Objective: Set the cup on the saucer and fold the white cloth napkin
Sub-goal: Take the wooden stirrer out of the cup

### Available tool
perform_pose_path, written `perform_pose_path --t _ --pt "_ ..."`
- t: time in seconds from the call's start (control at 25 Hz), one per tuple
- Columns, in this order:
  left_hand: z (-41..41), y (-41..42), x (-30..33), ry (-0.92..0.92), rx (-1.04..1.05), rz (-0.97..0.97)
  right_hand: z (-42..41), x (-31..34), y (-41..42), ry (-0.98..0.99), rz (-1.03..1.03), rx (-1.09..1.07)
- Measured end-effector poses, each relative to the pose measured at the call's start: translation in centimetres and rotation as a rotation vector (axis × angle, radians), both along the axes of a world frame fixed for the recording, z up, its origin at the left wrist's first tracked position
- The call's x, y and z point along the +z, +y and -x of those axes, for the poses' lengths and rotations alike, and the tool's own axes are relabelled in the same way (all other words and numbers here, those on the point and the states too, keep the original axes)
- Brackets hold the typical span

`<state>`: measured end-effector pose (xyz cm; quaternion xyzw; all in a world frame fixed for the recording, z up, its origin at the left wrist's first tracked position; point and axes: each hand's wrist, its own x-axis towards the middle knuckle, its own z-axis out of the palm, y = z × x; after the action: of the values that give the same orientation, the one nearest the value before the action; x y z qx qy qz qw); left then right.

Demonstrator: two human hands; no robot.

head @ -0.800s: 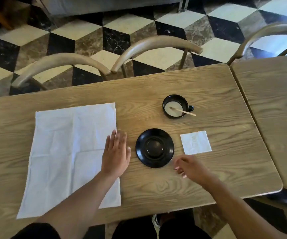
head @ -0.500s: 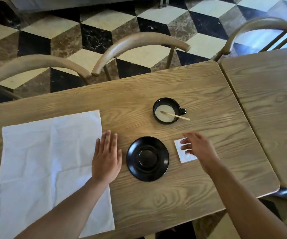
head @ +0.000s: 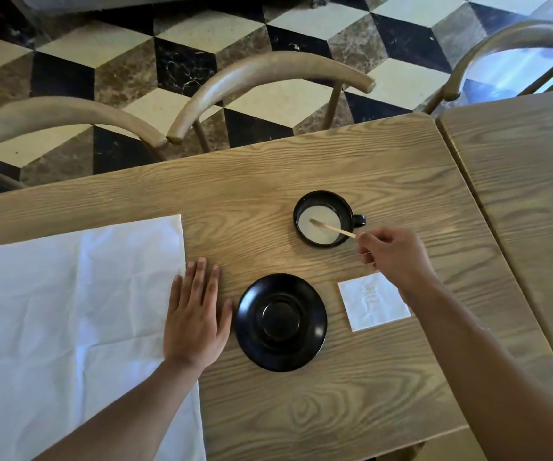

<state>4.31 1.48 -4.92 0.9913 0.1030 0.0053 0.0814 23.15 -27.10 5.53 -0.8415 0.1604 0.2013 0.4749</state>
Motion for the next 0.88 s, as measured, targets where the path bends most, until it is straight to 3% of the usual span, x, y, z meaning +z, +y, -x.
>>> perform_pose_path --t 0.52,0.88 --pt "-0.1 0.0 -0.1 0.007 0.026 0.009 1.2 0.9 -1.5 0.046 0.086 0.022" --pt "-0.2 -0.1 0.1 0.037 0.035 0.006 4.0 1.1 -3.0 0.074 -0.076 0.012"
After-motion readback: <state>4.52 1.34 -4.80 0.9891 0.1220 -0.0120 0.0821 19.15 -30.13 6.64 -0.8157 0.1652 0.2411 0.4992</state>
